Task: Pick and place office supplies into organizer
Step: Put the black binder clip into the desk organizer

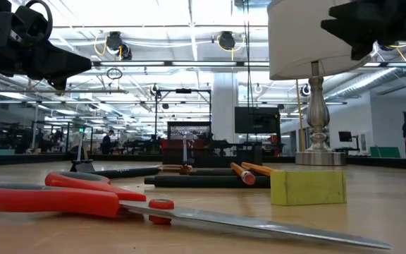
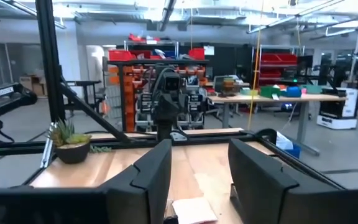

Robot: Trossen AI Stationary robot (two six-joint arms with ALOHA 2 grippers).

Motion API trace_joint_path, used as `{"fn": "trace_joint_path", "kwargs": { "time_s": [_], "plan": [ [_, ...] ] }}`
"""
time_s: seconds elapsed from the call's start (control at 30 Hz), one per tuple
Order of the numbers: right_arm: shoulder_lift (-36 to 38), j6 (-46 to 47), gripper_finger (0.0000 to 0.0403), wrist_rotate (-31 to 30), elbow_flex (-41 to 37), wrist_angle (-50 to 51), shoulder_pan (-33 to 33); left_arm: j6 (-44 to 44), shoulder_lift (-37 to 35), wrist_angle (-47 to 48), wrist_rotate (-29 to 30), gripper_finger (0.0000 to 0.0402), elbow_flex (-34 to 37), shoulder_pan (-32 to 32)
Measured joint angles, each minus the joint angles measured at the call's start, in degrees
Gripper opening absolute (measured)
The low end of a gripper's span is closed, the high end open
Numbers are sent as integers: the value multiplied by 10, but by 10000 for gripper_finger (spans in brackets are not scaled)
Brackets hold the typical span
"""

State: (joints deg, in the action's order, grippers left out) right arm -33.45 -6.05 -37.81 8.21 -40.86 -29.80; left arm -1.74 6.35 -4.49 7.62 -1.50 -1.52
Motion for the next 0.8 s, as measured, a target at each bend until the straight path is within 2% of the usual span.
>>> {"fn": "trace_joint_path", "kwargs": {
  "time_s": [0.2,0.43,0.53,0.63,0.8],
  "plan": [
    [36,-20,149,1,-26,-3,0,-2,0,-1,0,63,0,0],
    [37,-6,151,3,-61,-5,0,-33,2,-38,-1,63,0,0],
    [35,-6,149,3,-70,-5,0,-57,5,-46,-20,63,-1,-1],
    [36,-6,149,3,-71,-5,1,-99,11,-48,-30,63,-1,-5],
    [35,-6,152,4,-72,-5,1,-247,30,-54,-72,63,-1,-26]
  ]
}}
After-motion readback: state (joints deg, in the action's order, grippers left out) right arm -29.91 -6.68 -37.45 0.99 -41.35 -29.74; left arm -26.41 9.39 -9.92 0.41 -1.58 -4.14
